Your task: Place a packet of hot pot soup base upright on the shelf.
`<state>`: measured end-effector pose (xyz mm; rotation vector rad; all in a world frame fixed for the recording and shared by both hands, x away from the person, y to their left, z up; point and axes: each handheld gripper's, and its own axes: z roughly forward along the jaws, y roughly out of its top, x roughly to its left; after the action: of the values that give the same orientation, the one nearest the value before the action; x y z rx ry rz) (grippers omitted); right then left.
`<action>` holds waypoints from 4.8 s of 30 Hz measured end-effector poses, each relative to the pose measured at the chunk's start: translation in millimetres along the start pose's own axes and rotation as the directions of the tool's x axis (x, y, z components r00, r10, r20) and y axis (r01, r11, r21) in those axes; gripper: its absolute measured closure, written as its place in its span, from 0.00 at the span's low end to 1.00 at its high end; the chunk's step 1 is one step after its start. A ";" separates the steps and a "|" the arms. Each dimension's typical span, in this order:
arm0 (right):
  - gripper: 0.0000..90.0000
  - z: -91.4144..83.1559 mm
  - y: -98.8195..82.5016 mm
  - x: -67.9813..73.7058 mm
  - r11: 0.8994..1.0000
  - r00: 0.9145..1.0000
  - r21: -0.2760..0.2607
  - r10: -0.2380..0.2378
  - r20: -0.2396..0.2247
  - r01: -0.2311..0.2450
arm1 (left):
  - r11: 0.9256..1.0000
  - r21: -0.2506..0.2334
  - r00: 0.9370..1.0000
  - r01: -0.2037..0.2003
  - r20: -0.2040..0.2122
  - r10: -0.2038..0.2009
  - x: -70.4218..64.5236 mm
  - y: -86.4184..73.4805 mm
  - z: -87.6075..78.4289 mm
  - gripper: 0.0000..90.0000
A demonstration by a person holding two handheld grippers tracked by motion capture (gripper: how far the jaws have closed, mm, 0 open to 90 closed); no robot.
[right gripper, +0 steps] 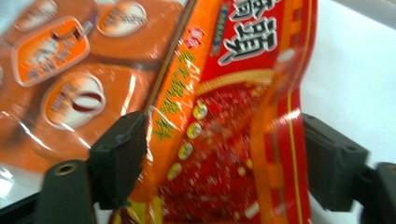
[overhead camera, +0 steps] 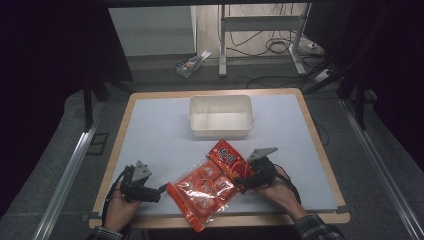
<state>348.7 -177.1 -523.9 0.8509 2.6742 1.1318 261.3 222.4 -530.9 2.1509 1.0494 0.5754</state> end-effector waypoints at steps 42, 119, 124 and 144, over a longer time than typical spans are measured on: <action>0.99 11.0 42.7 -2.0 0.995 0.980 0.032 0.104 -0.170 -0.100 | 1.000 0.003 1.000 -0.009 -0.010 0.009 -1.1 0.0 0.0 0.03; 0.99 -129.4 210.2 -19.6 0.983 0.987 -0.179 0.002 -0.160 -0.031 | 1.000 -0.002 1.000 -0.013 -0.014 0.013 -0.8 0.6 -0.6 0.03; 0.99 -135.1 218.0 -34.8 0.980 0.992 -0.194 0.015 -0.128 -0.040 | 1.000 -0.002 1.000 -0.013 -0.014 0.013 -0.9 0.6 -0.7 0.03; 0.99 -125.4 247.3 -85.3 0.978 0.999 -0.205 0.021 -0.038 -0.029 | 1.000 -0.004 1.000 -0.010 -0.012 0.010 -1.0 0.3 -0.4 0.03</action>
<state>492.7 -162.3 -272.5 0.8368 2.5223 1.4128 260.6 221.6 -530.5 2.1527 1.0432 0.5960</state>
